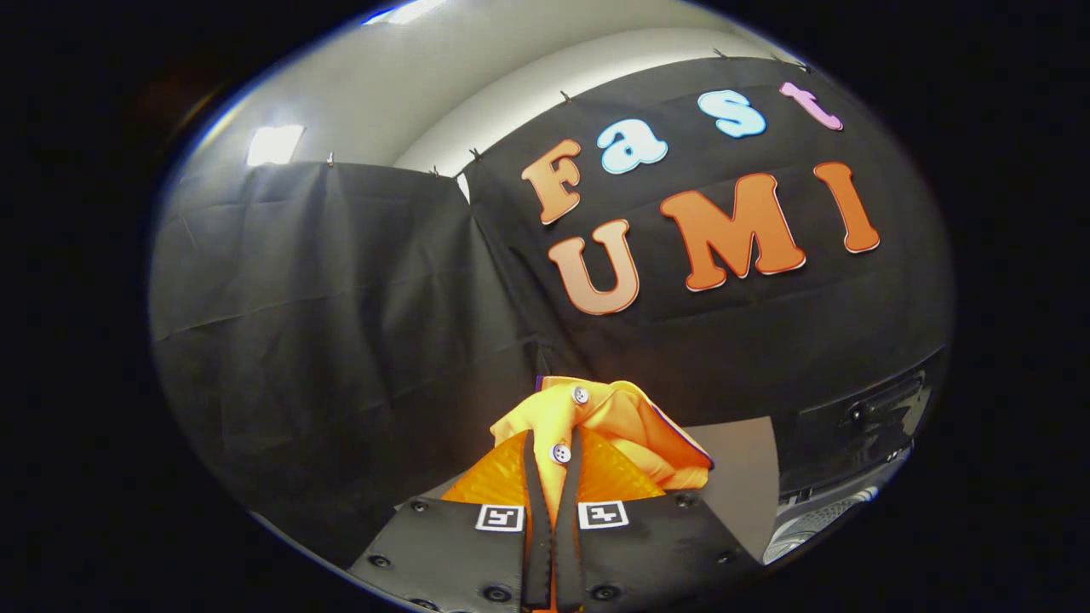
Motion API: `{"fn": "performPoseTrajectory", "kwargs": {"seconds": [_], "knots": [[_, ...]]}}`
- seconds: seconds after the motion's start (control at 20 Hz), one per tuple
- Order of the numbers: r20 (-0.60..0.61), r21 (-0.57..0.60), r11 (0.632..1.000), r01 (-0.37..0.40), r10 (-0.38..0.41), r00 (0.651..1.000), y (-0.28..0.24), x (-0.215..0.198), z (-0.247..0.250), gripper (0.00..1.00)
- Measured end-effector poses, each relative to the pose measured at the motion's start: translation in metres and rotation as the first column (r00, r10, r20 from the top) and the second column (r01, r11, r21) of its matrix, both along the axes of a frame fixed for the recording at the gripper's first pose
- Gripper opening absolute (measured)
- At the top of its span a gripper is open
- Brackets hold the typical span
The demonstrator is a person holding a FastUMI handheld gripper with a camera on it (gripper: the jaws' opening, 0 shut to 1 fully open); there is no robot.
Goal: Put the clothes into the washing machine and then close the washing machine lid.
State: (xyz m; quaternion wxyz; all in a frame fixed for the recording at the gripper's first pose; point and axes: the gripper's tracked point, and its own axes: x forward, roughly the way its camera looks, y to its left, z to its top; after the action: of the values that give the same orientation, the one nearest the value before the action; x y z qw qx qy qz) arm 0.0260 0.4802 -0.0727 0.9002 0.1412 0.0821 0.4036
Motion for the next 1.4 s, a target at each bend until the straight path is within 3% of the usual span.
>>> {"fn": "performPoseTrajectory", "kwargs": {"seconds": [0.3, 0.65, 1.0, 1.4], "knots": [[0.089, -0.001, 0.999, 0.043, -0.043, 0.995, -0.1, 0.031, 0.03, 0.1], [0.107, -0.08, 0.985, 0.151, -0.142, 0.984, -0.238, 0.092, -0.002, 0.1], [0.01, -0.161, 0.965, 0.209, -0.21, 0.978, -0.318, 0.147, -0.09, 0.1], [-0.184, -0.251, 0.945, 0.209, -0.258, 0.948, -0.335, 0.177, -0.232, 0.1]]}}
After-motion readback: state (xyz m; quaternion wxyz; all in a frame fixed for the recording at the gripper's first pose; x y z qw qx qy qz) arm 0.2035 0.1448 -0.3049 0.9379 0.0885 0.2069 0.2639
